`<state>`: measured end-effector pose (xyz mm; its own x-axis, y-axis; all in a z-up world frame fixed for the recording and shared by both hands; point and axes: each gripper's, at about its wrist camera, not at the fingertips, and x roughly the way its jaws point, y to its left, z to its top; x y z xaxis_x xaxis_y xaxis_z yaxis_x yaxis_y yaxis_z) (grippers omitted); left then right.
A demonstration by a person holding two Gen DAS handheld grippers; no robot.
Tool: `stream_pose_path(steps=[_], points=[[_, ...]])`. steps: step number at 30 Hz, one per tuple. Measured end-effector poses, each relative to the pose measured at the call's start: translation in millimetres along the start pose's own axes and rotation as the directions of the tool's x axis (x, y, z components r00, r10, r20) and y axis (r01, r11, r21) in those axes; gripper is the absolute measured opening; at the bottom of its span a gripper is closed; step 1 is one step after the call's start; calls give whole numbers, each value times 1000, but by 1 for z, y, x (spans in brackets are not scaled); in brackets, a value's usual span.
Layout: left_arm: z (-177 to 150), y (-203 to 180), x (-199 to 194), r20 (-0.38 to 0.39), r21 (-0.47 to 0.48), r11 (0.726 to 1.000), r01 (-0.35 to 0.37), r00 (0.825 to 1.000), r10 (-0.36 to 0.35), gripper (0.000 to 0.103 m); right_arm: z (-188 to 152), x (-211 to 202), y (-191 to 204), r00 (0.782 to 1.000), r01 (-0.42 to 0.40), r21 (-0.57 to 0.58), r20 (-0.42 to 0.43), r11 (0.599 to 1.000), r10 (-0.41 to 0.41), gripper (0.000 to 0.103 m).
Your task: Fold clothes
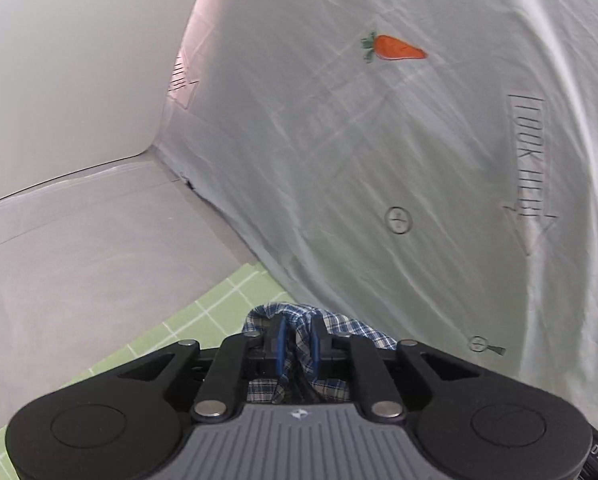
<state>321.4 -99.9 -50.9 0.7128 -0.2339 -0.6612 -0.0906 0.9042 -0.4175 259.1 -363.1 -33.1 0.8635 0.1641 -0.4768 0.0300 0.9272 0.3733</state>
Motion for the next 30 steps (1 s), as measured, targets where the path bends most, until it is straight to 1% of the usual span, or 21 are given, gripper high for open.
stream_pose_path(steps=[1,3,5,6,8,10,12,14,15,16,17,18,19,20,22,24,26,29,30], points=[[-3,10,2,-10,-4,1000,-27,1000,27,29,-7,-4,-5,1000,16,-5,-7,1000,-16,48],[-17,32,-3,-14,-20,999,-44,999,43,41,-22,-11,-14,999,48,-14,-20,999,-49,50],[-38,48,-18,-38,-23,998,-54,998,53,43,-41,-24,-28,995,91,-11,-46,996,-92,62],[-52,51,-26,-63,-19,998,-51,997,50,43,-52,-33,-38,991,118,-5,-66,993,-118,63],[-80,57,-44,-112,-11,999,-46,993,45,44,-78,-51,-56,978,163,-12,-131,987,-163,66],[-107,63,-62,-162,-3,999,-41,986,40,50,-104,-68,-75,958,206,1,-202,979,-202,69],[-142,60,-75,-245,10,1000,-2,969,5,50,-130,-83,-92,935,251,8,-262,968,-240,70],[-171,54,-83,-329,1,999,33,944,-31,50,-148,-94,-98,930,250,17,-284,968,-235,70],[-186,49,-88,-367,17,999,50,929,-41,50,-157,-99,-102,927,250,22,-295,968,-232,70],[-200,43,-93,-390,50,997,64,920,-39,50,-165,-104,-105,924,250,27,-306,968,-230,58],[-209,36,-97,-403,83,994,77,915,-37,50,-174,-109,-109,921,249,32,-317,968,-227,29],[-219,29,-100,-413,121,988,94,910,-36,50,-183,-114,-112,918,249,37,-327,968,-224,17],[-225,22,-104,-422,147,983,108,906,-36,50,-192,-119,-115,915,249,42,-338,968,-221,9],[-229,18,-107,-426,161,980,117,904,-38,50,-196,-127,-113,916,245,50,-338,968,-215,6],[-234,7,-115,-422,185,971,151,905,-60,50,-206,-142,-107,918,229,68,-346,971,-192,5],[-239,2,-122,-411,199,966,165,909,-71,50,-216,-158,-101,919,205,88,-361,975,-160,5],[-245,1,-127,-413,209,964,166,908,-67,51,-232,-178,-95,915,174,104,-385,979,-121,5],[-259,7,-131,-421,242,962,129,907,-16,51,-255,-208,-87,904,124,117,-423,985,-63,5],[-263,11,-130,-427,242,963,114,904,0,51,-256,-216,-88,902,124,120,-426,985,-62,6]])
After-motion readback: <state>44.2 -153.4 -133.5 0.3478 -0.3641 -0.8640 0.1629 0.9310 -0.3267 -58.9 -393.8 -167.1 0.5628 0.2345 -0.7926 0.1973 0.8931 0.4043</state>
